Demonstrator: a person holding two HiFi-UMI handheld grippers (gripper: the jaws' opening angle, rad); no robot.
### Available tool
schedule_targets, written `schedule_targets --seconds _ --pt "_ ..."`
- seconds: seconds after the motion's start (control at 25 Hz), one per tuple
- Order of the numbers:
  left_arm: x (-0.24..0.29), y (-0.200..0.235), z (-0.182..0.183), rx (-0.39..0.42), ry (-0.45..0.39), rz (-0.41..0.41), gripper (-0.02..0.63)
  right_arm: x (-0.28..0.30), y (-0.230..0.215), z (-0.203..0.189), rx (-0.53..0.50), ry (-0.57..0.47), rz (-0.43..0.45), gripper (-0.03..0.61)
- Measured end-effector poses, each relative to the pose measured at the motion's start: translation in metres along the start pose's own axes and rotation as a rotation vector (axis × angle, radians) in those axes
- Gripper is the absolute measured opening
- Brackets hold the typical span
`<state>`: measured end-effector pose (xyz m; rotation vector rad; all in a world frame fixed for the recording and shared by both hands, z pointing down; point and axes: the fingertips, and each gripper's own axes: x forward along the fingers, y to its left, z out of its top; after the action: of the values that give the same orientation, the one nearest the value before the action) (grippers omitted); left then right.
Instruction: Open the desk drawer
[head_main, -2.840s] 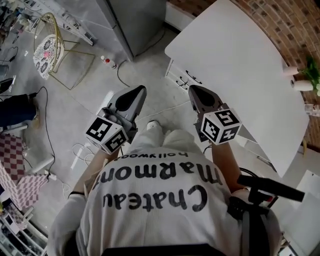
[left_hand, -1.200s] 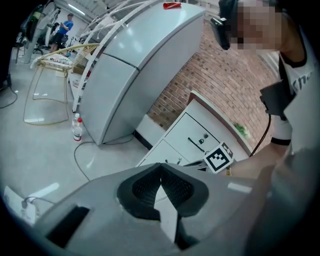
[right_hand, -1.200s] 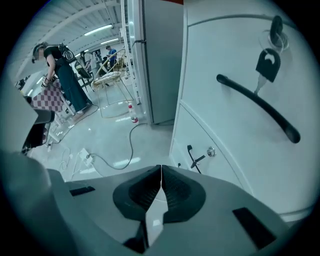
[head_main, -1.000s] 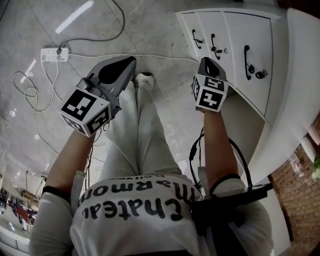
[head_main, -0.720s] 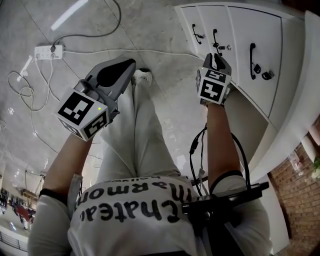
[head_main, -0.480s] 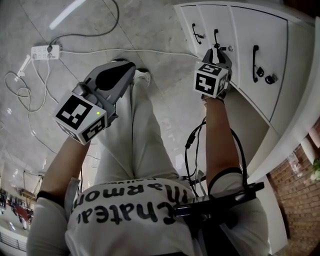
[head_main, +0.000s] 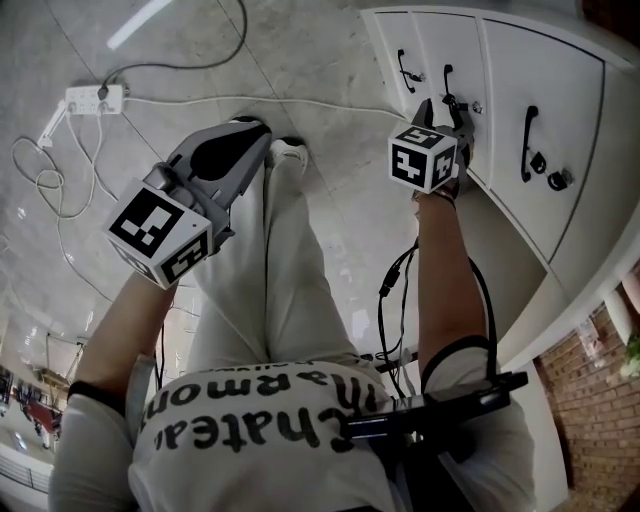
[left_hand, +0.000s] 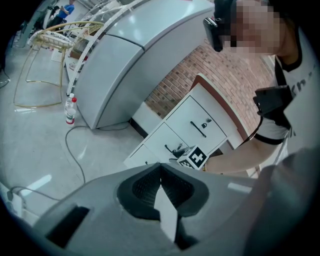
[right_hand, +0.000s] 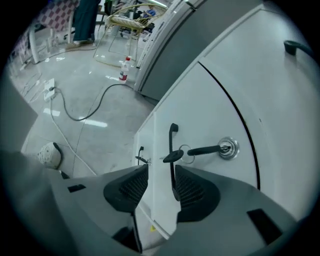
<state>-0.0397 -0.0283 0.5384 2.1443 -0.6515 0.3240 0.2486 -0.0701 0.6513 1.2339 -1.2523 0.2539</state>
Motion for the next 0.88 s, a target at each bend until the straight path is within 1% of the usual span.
schedule_targets --seconds 0.08,0.12,0.16,0.2,0.24,0.32,0.4,0.48,0.64,0.88 --pt "0.003 0.003 -0.001 0.007 0.009 -0.002 0.015 0.002 0.002 0.0 -0.077 -0.003 -0.02 0.166" --pt "0.005 0.004 0.001 0.008 0.008 -0.002 0.015 0.002 0.0 0.0 -0.101 0.0 -0.037 0.148" --pt "0.007 0.004 0.002 0.006 0.005 -0.002 0.015 0.003 -0.004 0.0 -0.104 0.008 -0.057 0.111" --pt "0.009 0.005 0.002 0.005 0.004 -0.002 0.015 0.004 -0.008 0.001 -0.089 0.021 -0.079 0.065" --pt "0.011 0.004 0.001 0.005 0.006 -0.003 0.015 0.004 -0.011 0.001 -0.066 0.038 -0.096 0.035" --pt "0.014 0.002 -0.002 0.007 0.016 -0.013 0.015 0.003 -0.015 0.0 -0.021 0.068 -0.116 0.034" --pt "0.016 -0.002 -0.006 0.007 0.022 -0.027 0.015 0.003 -0.016 -0.001 0.004 0.074 -0.123 0.029" --pt "0.017 -0.005 -0.009 0.01 0.028 -0.035 0.015 0.002 -0.015 0.0 -0.005 0.065 -0.117 0.029" --pt "0.018 -0.011 -0.014 0.005 0.029 -0.048 0.015 0.001 -0.015 -0.001 -0.016 0.045 -0.074 0.025" --pt "0.016 -0.009 -0.02 -0.004 0.011 -0.058 0.015 -0.003 -0.011 -0.001 -0.024 0.034 -0.056 0.023"
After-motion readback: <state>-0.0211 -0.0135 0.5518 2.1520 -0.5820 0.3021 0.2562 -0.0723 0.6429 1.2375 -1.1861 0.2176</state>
